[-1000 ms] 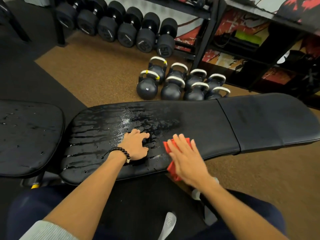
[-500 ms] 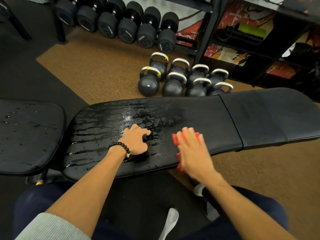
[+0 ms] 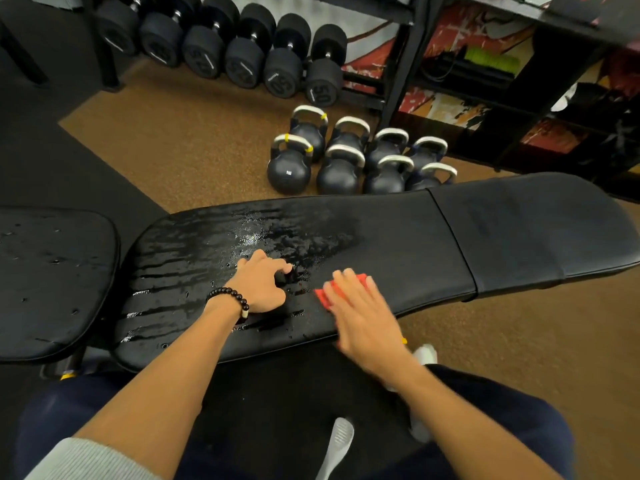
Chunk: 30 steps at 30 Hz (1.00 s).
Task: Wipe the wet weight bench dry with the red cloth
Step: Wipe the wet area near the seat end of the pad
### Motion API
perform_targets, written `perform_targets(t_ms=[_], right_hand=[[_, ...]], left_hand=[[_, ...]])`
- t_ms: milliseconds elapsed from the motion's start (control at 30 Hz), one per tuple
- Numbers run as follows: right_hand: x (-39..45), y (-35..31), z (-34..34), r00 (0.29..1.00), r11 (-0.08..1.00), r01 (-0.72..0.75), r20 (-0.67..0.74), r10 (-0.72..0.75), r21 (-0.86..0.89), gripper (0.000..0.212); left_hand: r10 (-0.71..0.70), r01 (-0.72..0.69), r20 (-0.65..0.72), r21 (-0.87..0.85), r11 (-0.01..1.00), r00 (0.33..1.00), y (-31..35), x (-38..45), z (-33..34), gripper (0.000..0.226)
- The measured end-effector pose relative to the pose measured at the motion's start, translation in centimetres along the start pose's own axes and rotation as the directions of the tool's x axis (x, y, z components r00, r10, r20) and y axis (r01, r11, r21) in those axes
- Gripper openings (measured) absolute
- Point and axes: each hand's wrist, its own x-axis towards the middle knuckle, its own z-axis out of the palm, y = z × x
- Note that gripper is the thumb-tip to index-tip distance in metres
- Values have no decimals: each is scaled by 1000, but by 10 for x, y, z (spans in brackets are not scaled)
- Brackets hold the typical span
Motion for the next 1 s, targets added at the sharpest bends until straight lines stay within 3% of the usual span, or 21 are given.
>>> perform_targets(t_ms=[67, 133, 233, 300, 400, 467, 533, 600, 667, 767, 867, 933, 1000], right_hand=[[1, 51, -11, 997, 992, -72, 16, 74, -108, 36], [7, 87, -16, 944, 942, -328, -62, 325, -69, 42], [32, 55, -11, 819, 821, -569, -122, 560, -49, 47], [44, 1, -6, 835, 845, -534, -135, 533, 29, 49], [25, -58, 13, 967, 967, -250, -34, 252, 57, 51], [5, -43, 11, 999, 998, -43, -7, 43, 46, 48], [-2, 2, -6, 999, 1000, 24, -23, -25, -11, 39], [-8, 57, -16, 988, 989, -137, -77, 132, -57, 36], [-17, 96, -20, 922, 933, -361, -145, 359, 13, 45], [-3, 65, -15, 837, 849, -528, -158, 523, 13, 47], [17, -23, -3, 908, 920, -385, -147, 392, 78, 41], [13, -59, 12, 987, 985, -129, -78, 138, 118, 46], [4, -43, 16, 992, 987, 122, -54, -117, 107, 47]], left_hand=[[10, -10, 12, -9, 1000, 1000, -3, 3, 0, 62], [15, -15, 4, -4, 1000, 1000, -4, 3, -1, 61], [14, -14, -8, -6, 1000, 1000, 0, 2, -2, 59], [0, 0, -8, -6, 1000, 1000, 1, 0, -2, 60], [-2, 2, -14, 6, 1000, 1000, -2, 1, 2, 63], [1, -1, -13, 3, 1000, 1000, -3, 1, 2, 62], [2, -2, -9, -16, 1000, 1000, -3, 0, 0, 60], [10, -10, -6, -16, 1000, 1000, -3, -1, -1, 58], [18, -18, -6, 1, 1000, 1000, -3, 0, -1, 59], [0, 0, 5, -2, 1000, 1000, -3, 2, -1, 60], [-7, 6, -2, -17, 1000, 1000, -1, 0, -2, 58], [-2, 2, -13, -1, 1000, 1000, 0, -2, -1, 58], [-11, 11, -17, -5, 1000, 1000, 0, -3, 0, 58]])
